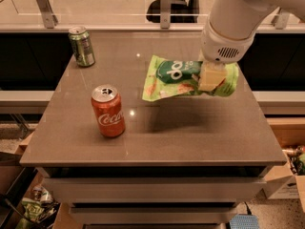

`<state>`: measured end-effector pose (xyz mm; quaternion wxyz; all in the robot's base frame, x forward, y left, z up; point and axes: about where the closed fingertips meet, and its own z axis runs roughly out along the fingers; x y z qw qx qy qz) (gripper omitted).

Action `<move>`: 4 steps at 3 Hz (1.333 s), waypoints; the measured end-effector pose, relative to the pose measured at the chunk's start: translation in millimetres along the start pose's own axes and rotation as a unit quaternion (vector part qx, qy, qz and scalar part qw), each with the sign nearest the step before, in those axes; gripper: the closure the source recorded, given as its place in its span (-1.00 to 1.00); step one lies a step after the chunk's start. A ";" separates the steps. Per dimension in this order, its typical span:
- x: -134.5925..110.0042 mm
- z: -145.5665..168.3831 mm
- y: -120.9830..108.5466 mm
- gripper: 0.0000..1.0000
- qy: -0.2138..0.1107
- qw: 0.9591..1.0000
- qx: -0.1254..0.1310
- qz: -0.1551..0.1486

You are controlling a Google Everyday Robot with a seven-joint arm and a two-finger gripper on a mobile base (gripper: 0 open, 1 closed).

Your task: Move green rice chip bag near coke can

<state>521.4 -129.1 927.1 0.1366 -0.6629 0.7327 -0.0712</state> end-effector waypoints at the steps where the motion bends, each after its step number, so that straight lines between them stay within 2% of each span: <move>1: -0.4 9.1 16.8 1.00 0.004 1.000 -0.008 0.008; 2: -2.2 14.8 24.4 1.00 0.009 1.000 -0.019 0.013; 4: -10.0 22.5 60.4 1.00 0.021 0.999 -0.036 0.034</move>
Offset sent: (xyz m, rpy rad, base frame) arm -0.0249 0.0087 -0.0331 -0.0154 0.0829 -0.0387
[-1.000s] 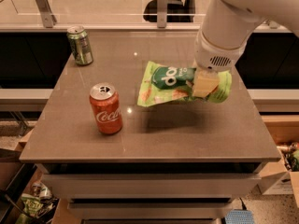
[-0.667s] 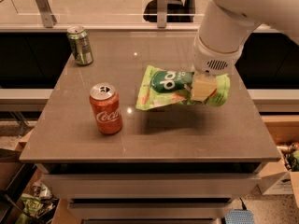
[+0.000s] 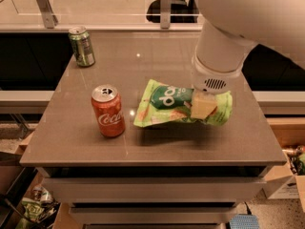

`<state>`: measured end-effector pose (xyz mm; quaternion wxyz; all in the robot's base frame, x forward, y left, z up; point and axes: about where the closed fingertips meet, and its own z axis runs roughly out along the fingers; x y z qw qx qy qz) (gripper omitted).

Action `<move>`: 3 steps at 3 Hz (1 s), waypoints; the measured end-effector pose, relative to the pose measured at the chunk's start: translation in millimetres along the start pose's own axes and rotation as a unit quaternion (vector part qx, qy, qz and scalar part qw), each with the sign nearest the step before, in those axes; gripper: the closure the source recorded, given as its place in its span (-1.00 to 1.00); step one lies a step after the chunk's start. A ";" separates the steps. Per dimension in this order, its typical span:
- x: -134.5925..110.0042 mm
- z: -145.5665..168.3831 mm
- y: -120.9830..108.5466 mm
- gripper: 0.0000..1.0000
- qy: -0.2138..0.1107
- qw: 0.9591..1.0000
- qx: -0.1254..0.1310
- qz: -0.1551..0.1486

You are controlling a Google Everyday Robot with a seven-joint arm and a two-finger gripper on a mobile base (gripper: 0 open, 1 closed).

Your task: Move green rice chip bag near coke can

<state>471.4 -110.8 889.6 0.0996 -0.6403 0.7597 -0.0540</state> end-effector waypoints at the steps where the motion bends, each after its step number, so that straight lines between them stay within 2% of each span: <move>1: -1.6 12.6 19.4 1.00 0.005 1.000 -0.015 0.008; 2: -0.5 26.4 33.7 1.00 0.014 0.999 -0.036 0.008; 3: -1.0 26.1 33.6 0.65 0.013 0.999 -0.035 0.008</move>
Offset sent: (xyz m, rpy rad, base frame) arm -0.0405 0.0082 -0.0547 -0.0254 0.1404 -0.0200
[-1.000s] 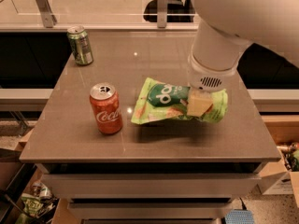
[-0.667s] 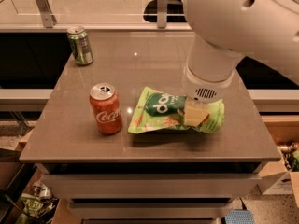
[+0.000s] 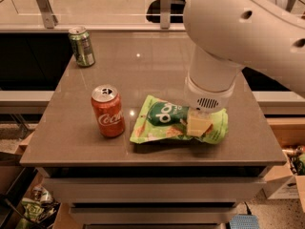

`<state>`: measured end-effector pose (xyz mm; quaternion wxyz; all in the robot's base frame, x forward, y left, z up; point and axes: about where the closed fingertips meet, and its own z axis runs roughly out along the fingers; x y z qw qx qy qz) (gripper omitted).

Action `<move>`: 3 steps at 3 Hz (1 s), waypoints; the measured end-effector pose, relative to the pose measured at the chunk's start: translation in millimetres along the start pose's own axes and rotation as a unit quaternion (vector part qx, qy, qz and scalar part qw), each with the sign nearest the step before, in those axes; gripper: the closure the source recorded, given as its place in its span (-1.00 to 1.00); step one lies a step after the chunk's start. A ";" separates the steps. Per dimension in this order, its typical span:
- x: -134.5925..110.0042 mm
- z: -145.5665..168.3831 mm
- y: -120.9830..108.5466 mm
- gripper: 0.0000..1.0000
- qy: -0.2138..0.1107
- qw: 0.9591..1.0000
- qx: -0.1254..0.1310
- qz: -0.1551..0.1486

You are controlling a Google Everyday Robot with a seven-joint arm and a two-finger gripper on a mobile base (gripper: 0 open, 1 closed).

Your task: Move green rice chip bag near coke can

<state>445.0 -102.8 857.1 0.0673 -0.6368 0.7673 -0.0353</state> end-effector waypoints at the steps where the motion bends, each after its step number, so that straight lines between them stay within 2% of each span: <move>1: -0.7 -0.3 0.0 0.17 0.000 1.000 0.001 -0.001; 3: -2.0 -0.8 0.1 -0.76 -0.001 1.000 0.003 -0.002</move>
Offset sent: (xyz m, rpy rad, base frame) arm 0.0000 0.0006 0.0003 0.0003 -0.0018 0.0011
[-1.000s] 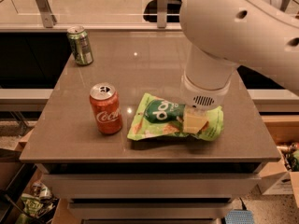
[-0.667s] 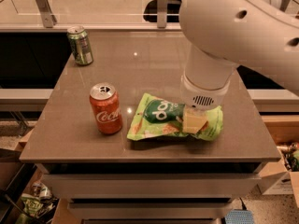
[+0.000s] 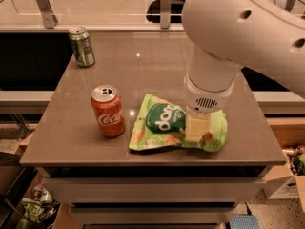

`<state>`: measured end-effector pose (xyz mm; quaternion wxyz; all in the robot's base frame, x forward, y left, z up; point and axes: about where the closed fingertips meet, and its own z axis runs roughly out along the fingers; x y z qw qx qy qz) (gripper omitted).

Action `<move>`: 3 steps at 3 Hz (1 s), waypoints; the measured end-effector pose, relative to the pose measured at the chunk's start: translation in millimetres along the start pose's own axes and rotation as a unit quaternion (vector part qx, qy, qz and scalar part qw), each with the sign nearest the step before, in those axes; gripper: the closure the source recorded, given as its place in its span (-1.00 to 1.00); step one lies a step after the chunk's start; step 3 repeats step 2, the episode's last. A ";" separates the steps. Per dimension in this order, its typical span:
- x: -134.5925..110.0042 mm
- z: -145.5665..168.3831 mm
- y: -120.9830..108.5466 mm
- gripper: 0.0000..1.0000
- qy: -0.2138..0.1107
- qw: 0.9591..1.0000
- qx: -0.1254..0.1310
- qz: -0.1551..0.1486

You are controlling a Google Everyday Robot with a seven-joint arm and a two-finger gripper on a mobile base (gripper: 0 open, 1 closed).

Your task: Move green rice chip bag near coke can

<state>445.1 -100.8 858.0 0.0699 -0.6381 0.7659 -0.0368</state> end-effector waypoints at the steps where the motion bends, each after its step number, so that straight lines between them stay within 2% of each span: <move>1: -0.7 -0.3 0.0 -1.00 0.000 1.000 0.001 -0.001; 3: -0.7 -0.3 0.0 -1.00 0.000 1.000 0.001 -0.001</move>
Offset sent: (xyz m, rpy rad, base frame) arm 0.0000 0.0006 0.0002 0.0002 -0.0016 0.0011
